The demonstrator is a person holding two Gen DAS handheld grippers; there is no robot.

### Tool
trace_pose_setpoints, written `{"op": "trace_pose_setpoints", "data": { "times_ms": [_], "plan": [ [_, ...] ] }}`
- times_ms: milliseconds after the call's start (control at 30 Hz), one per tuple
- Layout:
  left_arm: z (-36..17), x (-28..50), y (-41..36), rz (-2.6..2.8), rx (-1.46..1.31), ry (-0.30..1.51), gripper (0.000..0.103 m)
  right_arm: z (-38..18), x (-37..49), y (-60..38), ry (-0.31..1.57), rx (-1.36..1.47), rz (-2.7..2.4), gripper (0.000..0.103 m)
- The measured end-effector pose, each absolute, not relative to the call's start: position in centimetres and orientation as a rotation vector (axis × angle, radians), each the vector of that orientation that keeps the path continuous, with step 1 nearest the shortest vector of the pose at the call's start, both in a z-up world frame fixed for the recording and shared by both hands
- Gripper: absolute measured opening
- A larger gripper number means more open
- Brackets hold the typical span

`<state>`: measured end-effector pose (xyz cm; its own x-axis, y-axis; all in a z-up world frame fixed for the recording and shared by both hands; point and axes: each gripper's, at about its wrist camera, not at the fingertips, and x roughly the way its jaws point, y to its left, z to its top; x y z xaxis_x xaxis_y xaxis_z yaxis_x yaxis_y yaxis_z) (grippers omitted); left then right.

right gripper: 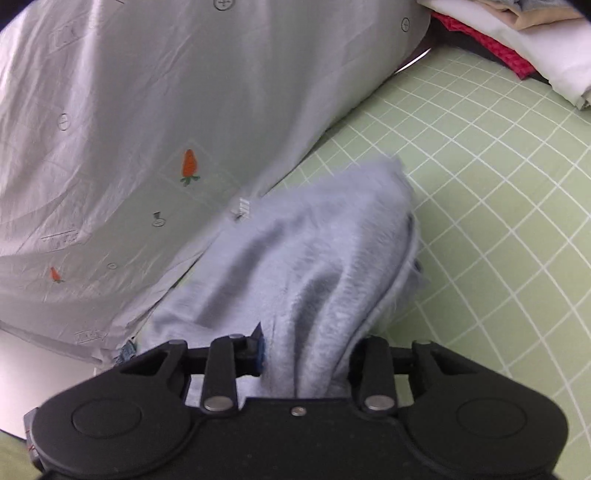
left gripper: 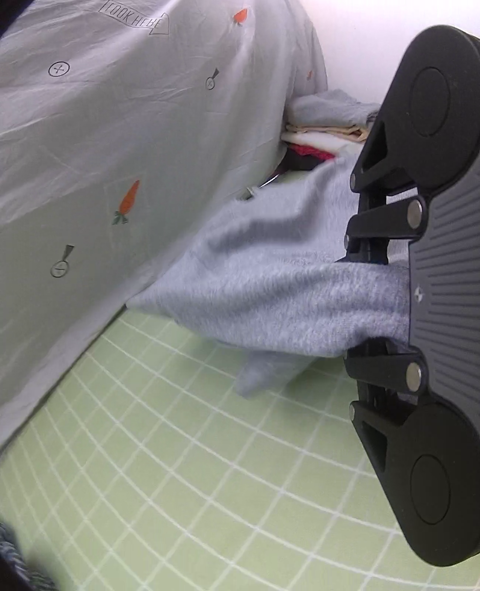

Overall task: Fold clothes
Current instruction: 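Lift the folded hoodie with both grippers and carry it onto the clothes stack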

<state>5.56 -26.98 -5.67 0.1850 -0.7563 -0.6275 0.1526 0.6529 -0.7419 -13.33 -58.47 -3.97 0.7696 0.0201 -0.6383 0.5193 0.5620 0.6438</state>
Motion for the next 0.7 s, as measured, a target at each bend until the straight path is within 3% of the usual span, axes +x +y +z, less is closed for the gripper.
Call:
{"op": "trace_pose_setpoints", "data": {
  "times_ms": [367, 700],
  "plan": [
    [-3.2, -1.3, -33.5, -0.891, -0.475, 1.215, 0.024, -3.1, -26.3, -60.2, 0.519, 0.994, -0.469, 0.032],
    [1.8, -10.2, -49.0, -0.954, -0.622, 1.061, 0.024, 1.7, -33.5, -78.0, 0.410, 0.862, -0.343, 0.032]
  ]
}}
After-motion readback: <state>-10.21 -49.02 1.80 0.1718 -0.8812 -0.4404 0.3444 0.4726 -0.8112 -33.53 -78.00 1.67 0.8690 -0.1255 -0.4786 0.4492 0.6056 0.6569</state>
